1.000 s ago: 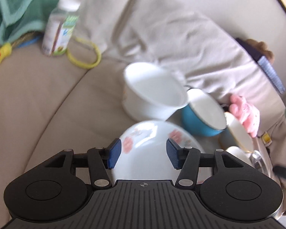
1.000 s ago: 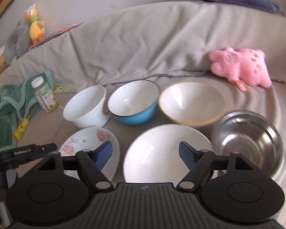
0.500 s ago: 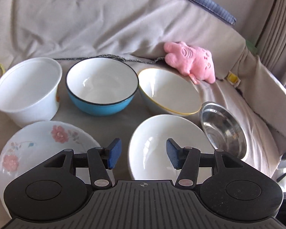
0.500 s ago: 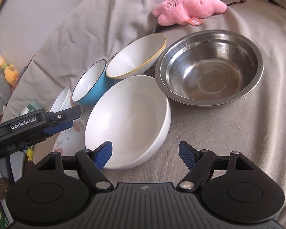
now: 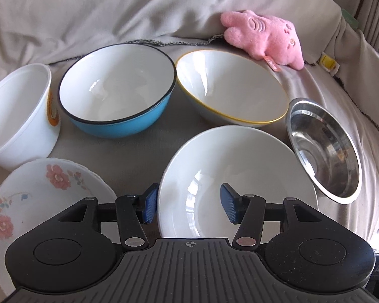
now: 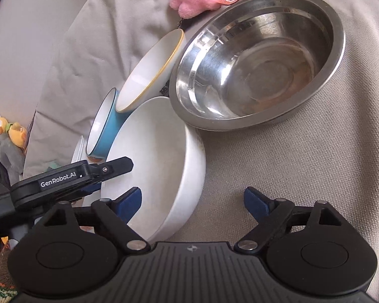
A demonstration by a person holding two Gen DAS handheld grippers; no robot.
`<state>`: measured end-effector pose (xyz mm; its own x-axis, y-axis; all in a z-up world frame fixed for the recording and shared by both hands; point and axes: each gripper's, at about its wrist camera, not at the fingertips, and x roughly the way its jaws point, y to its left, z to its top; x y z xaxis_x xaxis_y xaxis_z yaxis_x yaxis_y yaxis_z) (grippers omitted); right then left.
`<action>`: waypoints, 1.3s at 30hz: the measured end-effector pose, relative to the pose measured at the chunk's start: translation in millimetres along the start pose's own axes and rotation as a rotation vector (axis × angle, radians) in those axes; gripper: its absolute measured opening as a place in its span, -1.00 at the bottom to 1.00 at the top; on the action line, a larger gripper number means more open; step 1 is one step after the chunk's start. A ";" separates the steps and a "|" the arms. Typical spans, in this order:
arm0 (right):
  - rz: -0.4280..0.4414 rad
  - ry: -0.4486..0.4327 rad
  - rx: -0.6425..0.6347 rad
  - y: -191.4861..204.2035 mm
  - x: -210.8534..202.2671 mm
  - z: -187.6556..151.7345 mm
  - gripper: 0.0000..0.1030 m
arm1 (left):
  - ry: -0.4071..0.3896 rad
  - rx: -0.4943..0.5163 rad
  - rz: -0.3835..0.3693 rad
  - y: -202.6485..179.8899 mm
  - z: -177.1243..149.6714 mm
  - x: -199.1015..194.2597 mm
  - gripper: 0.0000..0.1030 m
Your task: Organize plates and bowls
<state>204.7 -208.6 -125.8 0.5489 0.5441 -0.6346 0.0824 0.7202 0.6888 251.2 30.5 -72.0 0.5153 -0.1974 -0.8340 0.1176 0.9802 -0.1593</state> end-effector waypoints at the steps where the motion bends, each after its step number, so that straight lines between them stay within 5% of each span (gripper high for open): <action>1: 0.001 0.011 -0.018 1.9 1.8 0.7 0.89 | 0.005 -0.003 0.000 0.1 -0.1 1.0 0.09; 20: -0.145 0.032 -0.151 37.1 21.2 -4.3 0.97 | 0.035 -0.007 -0.033 5.8 5.1 -7.0 0.04; 23: -0.138 0.000 -0.093 29.5 10.7 -2.3 0.78 | 0.040 -0.001 -0.031 5.9 5.9 -5.1 0.00; 27: -0.125 -0.008 -0.110 24.2 4.7 -1.9 -0.02 | 0.042 0.015 -0.024 3.9 6.0 -1.4 -0.02; 30: -0.085 0.020 -0.117 21.9 7.7 -3.8 -0.32 | 0.048 0.027 -0.013 1.3 5.1 -0.5 -0.02; 39: -0.088 0.016 -0.146 17.2 -9.4 -7.4 -0.40 | 0.099 0.042 -0.047 -5.9 -5.6 -8.0 -0.01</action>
<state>194.7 -198.0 -110.6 0.5315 0.4818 -0.6967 0.0072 0.8199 0.5725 241.6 26.4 -67.4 0.4225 -0.2382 -0.8745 0.1759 0.9681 -0.1787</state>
